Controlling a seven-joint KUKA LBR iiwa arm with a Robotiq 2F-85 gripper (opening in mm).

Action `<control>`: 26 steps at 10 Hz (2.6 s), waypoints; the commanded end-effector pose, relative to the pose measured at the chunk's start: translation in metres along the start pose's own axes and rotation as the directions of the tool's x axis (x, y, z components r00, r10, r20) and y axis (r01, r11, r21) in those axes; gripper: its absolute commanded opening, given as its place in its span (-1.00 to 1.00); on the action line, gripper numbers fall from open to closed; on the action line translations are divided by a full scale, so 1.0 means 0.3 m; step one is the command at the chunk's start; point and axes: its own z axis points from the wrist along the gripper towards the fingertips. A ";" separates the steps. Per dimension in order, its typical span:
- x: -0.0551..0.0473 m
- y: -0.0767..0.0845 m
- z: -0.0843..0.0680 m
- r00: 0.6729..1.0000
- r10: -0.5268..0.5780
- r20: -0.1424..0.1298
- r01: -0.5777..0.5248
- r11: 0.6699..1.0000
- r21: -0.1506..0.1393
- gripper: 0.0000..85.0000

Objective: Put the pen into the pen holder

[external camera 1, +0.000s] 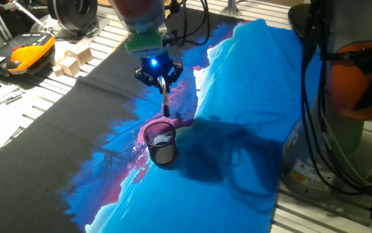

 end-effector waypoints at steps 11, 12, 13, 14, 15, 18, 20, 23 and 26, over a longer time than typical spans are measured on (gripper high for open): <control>-0.012 -0.071 -0.090 0.994 0.100 0.043 -0.103 0.992 0.068 -1.00; -0.009 -0.078 -0.095 0.993 0.107 0.053 -0.111 0.990 0.081 -1.00; -0.007 -0.082 -0.096 0.993 0.111 0.050 -0.115 0.990 0.077 -1.00; -0.009 -0.081 -0.095 0.994 0.105 0.041 -0.107 0.992 0.066 -1.00; -0.014 -0.077 -0.092 0.995 0.097 0.036 -0.099 0.993 0.061 -1.00; -0.014 -0.077 -0.092 0.999 0.042 0.013 -0.042 0.999 0.029 -1.00; -0.014 -0.077 -0.092 0.999 0.038 0.001 -0.038 0.999 0.009 -1.00; -0.014 -0.077 -0.092 0.997 0.069 -0.018 -0.070 0.998 -0.006 -1.00; -0.014 -0.077 -0.092 0.999 0.027 -0.033 -0.028 0.999 -0.044 -1.00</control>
